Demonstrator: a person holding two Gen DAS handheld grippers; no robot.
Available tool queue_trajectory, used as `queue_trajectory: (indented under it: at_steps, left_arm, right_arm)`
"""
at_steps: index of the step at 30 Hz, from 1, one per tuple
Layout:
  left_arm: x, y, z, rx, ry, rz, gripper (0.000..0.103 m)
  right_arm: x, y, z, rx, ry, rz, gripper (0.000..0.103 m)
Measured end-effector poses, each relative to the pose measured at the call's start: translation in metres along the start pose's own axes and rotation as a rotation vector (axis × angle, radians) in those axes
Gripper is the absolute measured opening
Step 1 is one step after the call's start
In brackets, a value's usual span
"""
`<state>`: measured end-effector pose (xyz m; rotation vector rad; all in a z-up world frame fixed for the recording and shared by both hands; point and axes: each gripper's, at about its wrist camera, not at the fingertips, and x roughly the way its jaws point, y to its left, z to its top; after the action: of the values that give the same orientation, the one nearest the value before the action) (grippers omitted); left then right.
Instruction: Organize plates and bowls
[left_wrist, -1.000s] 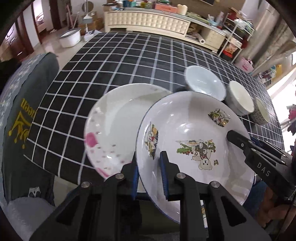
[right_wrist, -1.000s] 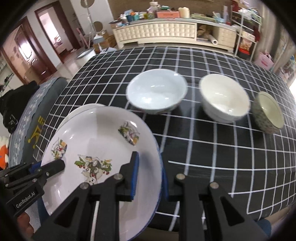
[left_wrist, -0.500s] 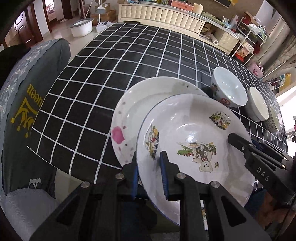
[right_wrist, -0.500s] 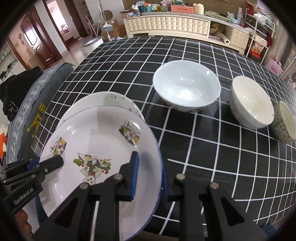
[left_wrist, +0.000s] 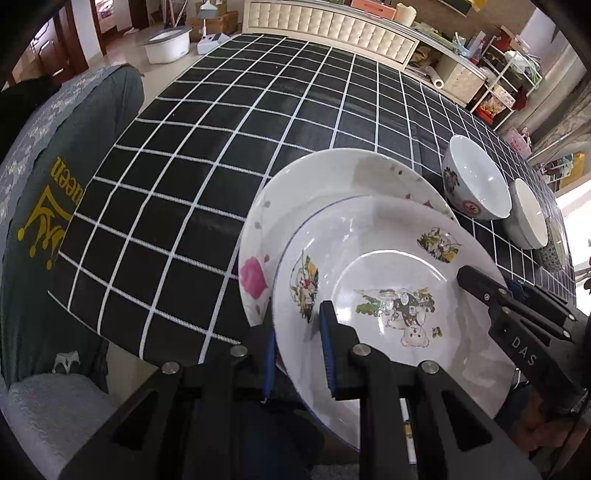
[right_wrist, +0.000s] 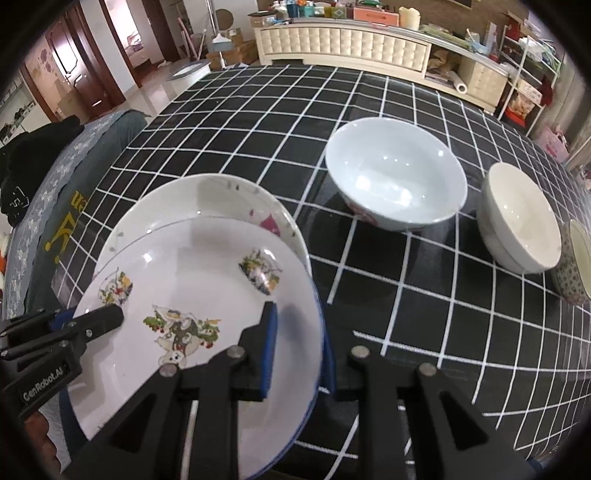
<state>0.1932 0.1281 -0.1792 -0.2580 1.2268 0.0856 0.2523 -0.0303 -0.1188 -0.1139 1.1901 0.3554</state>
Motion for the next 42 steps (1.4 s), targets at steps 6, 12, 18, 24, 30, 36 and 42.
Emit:
queue_trajectory:
  at_steps: [6, 12, 18, 24, 30, 36, 42]
  left_arm:
    - [0.006, 0.001, 0.011, 0.012, -0.004, 0.013, 0.019]
    - [0.013, 0.001, 0.019, 0.022, -0.023, 0.022, 0.019]
    - [0.013, 0.000, 0.019, 0.039, -0.039, 0.021, 0.019]
    - [0.010, -0.003, 0.014, 0.054, -0.062, 0.055, 0.020]
    - [0.002, -0.006, 0.009, 0.085, -0.080, 0.084, 0.027]
    - [-0.022, -0.017, 0.001, 0.140, -0.182, 0.176, 0.053]
    - [-0.055, -0.032, -0.001, 0.171, -0.273, 0.101, 0.061]
  right_arm:
    - [0.007, 0.002, 0.007, -0.005, 0.005, -0.007, 0.026]
    - [0.015, 0.003, 0.015, -0.017, 0.005, -0.020, 0.026]
    - [0.017, 0.002, 0.019, -0.019, -0.001, -0.017, 0.026]
    - [0.017, 0.001, 0.018, -0.054, -0.016, 0.007, 0.026]
    - [0.013, -0.001, 0.015, -0.057, -0.019, 0.022, 0.031]
    - [0.002, -0.004, 0.008, -0.056, -0.042, 0.029, 0.056]
    - [-0.031, -0.013, 0.004, -0.018, -0.116, 0.039, 0.060]
